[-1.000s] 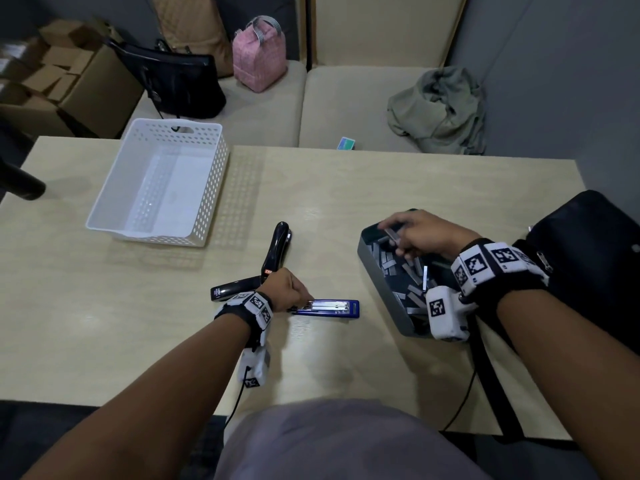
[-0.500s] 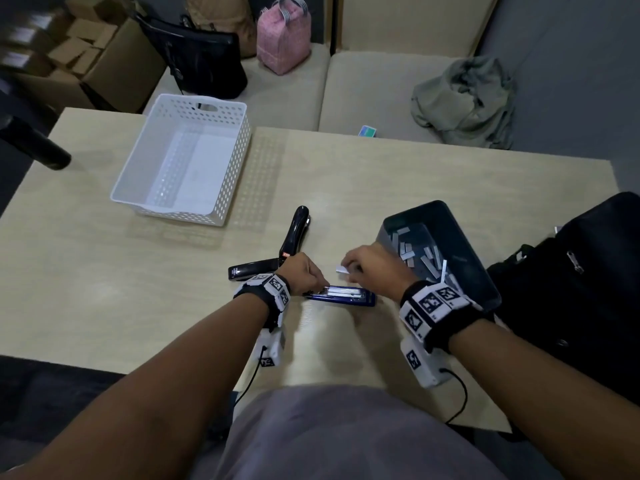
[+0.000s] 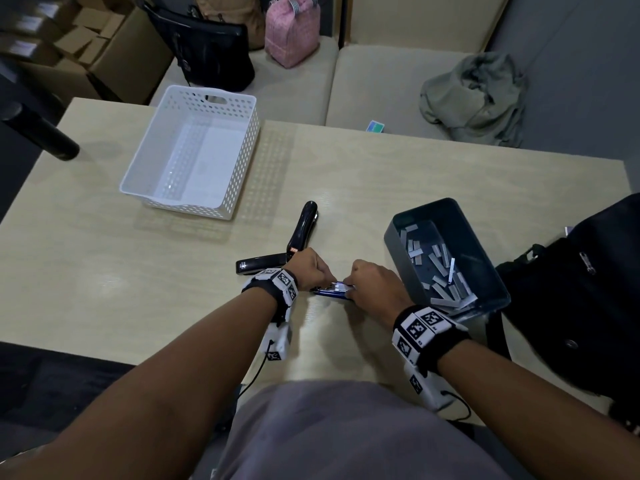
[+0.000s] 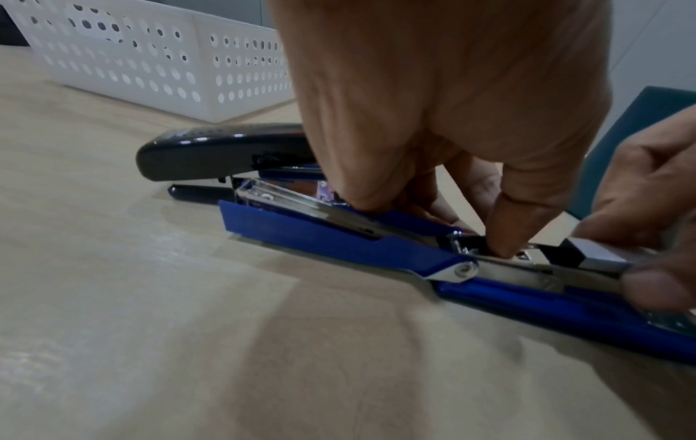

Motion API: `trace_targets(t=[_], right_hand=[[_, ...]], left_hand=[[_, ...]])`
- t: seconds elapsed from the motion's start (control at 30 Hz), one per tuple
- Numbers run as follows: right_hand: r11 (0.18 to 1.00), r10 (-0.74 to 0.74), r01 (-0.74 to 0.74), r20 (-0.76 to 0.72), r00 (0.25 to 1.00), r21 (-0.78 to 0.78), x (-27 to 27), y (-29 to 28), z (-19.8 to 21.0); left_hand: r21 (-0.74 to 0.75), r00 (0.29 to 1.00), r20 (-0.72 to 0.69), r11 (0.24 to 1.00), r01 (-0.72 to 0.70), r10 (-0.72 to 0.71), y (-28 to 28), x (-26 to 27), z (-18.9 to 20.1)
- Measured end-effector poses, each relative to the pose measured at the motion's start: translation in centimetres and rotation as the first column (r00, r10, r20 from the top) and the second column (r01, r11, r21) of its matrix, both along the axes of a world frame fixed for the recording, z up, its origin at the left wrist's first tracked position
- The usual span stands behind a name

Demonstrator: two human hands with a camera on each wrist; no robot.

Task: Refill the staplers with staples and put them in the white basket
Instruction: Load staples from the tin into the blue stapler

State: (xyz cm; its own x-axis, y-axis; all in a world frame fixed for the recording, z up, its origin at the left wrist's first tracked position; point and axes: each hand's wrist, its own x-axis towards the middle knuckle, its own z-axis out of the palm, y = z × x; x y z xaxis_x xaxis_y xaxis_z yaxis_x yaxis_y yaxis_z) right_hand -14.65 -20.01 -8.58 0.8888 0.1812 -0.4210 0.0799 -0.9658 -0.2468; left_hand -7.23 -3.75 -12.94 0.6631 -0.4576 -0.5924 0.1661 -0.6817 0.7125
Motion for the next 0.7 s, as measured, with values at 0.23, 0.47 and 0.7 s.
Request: trace_targets(t=[0.23, 0.47, 0.7], right_hand=[[0.983, 0.128, -0.123, 0.032, 0.991, -0.134, -0.1, 0.8, -0.4], [0.984, 0.124, -0.122, 0.003, 0.992, -0.130, 0.3, 0.6, -0.3], [0.993, 0.091, -0.094, -0.041, 0.995, -0.077, 1.2, 0.3, -0.1]], left_hand=[[0.001, 1.000, -0.004, 1.000, 0.002, -0.002, 0.0, -0.1, -0.1], [0.016, 1.000, 0.002, 1.000, -0.006, 0.006, -0.1, -0.1, 0.0], [0.016, 1.000, -0.015, 1.000, -0.011, 0.011, -0.2, -0.1, 0.2]])
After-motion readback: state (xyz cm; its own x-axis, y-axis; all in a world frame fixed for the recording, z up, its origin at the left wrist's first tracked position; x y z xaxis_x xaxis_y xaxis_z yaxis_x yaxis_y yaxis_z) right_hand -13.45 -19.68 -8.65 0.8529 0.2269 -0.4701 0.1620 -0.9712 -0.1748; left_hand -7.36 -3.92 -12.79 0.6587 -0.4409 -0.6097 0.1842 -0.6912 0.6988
